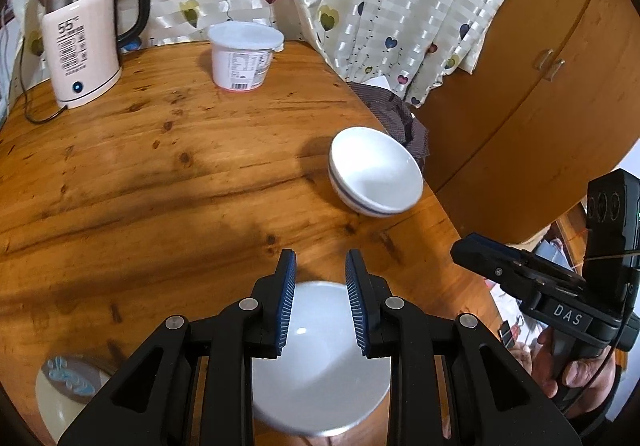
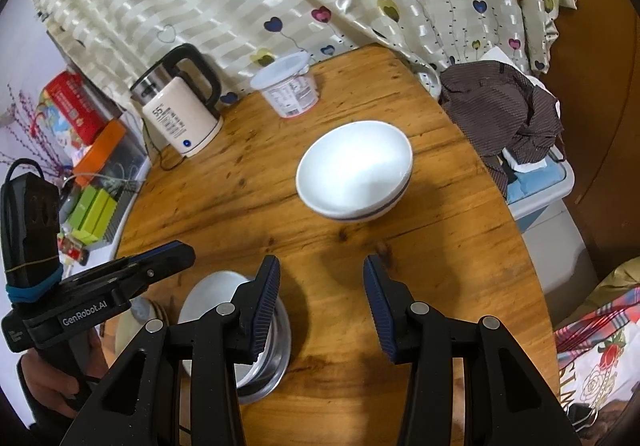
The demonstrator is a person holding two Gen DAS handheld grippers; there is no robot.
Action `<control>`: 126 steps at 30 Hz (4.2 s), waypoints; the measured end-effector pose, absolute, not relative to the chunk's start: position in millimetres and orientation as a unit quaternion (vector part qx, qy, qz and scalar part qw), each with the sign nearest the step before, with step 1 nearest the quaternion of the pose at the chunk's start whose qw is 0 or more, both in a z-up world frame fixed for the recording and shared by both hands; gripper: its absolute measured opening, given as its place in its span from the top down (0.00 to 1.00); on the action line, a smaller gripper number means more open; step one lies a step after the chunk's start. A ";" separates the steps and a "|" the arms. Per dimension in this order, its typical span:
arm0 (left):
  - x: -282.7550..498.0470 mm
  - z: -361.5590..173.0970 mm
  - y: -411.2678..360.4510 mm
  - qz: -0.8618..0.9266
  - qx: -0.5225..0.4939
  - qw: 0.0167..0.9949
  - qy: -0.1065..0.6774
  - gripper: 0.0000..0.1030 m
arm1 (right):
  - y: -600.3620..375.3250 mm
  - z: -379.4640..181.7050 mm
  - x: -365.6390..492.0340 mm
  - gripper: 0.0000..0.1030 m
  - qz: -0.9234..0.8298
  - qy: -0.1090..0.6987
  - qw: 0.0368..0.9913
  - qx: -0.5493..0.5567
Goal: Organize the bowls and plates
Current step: 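Open the left gripper and move both tools toward the remaining white bowl, then grip the remaining white bowl rim with the left gripper while the right gripper grips it too, then carry the white bowl over the bowl stack with both grippers, then lower the white bowl into the steel bowl stack with both grippers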
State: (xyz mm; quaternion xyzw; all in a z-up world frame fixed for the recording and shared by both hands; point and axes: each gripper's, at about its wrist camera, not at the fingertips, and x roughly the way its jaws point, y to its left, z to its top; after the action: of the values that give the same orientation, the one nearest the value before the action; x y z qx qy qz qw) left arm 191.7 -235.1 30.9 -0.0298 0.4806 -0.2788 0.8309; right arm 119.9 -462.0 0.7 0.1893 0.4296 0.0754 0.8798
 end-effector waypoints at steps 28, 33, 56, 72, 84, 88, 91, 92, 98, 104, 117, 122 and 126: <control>284.7 -4.4 -317.8 -0.305 -0.004 0.791 0.530 0.74 | -513.8 -35.4 191.3 0.64 0.030 0.447 0.869 0.211; 293.3 -12.2 -323.1 -0.308 -0.006 0.786 0.535 0.74 | -515.9 -43.0 201.9 0.70 0.031 0.453 0.865 0.212; 289.9 -8.6 -327.8 -0.310 0.007 0.788 0.531 0.74 | -512.6 -36.6 207.4 0.82 0.039 0.449 0.869 0.206; 250.1 29.8 -312.9 -0.318 0.007 0.802 0.505 0.74 | -501.6 2.1 165.6 0.82 0.036 0.424 0.883 0.198; 212.0 51.2 -277.7 -0.310 -0.003 0.815 0.489 0.74 | -471.1 24.1 129.5 0.82 0.052 0.412 0.890 0.186; 201.4 53.8 -263.5 -0.304 -0.008 0.818 0.488 0.74 | -456.7 28.5 118.9 0.82 0.062 0.412 0.891 0.182; 192.4 54.6 -250.9 -0.298 -0.011 0.822 0.485 0.74 | -447.0 30.1 113.5 0.82 0.069 0.413 0.891 0.178; 190.1 54.5 -246.8 -0.296 -0.012 0.823 0.485 0.74 | -443.6 30.3 111.8 0.82 0.071 0.413 0.890 0.177; 176.8 54.1 -225.1 -0.288 -0.021 0.826 0.485 0.74 | -424.6 30.2 104.7 0.82 0.085 0.418 0.888 0.172; 166.9 51.7 -206.3 -0.278 -0.027 0.828 0.487 0.74 | -408.4 26.6 98.5 0.82 0.097 0.425 0.884 0.169; 154.9 32.7 -184.1 -0.262 -0.035 0.821 0.506 0.74 | -387.9 7.3 92.9 0.82 0.110 0.450 0.869 0.172; 153.4 23.5 -181.3 -0.257 -0.035 0.816 0.516 0.74 | -385.2 -3.7 92.3 0.82 0.114 0.463 0.861 0.177; 152.7 17.0 -181.9 -0.254 -0.034 0.812 0.525 0.74 | -384.4 -9.5 92.2 0.82 0.114 0.470 0.856 0.181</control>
State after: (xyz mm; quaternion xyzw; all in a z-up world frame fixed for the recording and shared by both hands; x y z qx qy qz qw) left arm 152.7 -181.9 17.0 -0.0341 0.5251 -0.2540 0.8115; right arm 92.2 -384.4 -9.5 0.1810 0.4701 0.1143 0.8563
